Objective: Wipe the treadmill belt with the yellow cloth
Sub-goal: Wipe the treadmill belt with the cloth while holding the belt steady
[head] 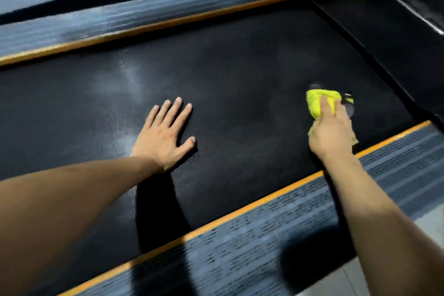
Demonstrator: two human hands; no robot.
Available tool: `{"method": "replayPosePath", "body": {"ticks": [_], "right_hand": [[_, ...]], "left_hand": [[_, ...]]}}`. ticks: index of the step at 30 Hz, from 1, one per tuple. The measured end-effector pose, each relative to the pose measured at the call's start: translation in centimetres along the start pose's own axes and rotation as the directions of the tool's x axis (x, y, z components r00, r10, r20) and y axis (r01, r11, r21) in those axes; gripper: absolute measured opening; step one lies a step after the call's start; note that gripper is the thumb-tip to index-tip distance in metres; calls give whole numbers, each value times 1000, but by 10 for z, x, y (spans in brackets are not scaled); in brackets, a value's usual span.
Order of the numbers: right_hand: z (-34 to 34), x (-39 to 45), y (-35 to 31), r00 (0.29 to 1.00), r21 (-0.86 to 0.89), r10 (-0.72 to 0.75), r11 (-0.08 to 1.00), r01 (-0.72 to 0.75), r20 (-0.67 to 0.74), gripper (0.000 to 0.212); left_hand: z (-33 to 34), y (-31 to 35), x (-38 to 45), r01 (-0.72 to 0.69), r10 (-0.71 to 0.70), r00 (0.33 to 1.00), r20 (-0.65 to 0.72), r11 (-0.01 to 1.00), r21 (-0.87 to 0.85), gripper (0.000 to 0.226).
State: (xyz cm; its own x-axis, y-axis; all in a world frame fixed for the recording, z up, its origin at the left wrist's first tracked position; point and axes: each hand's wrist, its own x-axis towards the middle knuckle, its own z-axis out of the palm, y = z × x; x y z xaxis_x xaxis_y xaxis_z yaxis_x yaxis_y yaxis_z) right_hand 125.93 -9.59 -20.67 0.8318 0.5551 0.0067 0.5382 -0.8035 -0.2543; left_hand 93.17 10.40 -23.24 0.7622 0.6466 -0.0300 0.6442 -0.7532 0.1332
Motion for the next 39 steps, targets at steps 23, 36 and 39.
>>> {"method": "replayPosePath", "body": {"ticks": [23, 36, 39], "right_hand": [[81, 3, -233, 836, 58, -546, 838, 543, 56, 52], [115, 76, -353, 862, 58, -503, 860, 506, -58, 45], [128, 30, -393, 663, 135, -748, 659, 740, 18, 47]], "left_hand": [[-26, -169, 30, 50, -50, 999, -15, 999, -16, 73], [-26, -168, 33, 7, -7, 1000, 1, 997, -74, 71], [-29, -168, 33, 4, -3, 1000, 5, 996, -90, 71]]}}
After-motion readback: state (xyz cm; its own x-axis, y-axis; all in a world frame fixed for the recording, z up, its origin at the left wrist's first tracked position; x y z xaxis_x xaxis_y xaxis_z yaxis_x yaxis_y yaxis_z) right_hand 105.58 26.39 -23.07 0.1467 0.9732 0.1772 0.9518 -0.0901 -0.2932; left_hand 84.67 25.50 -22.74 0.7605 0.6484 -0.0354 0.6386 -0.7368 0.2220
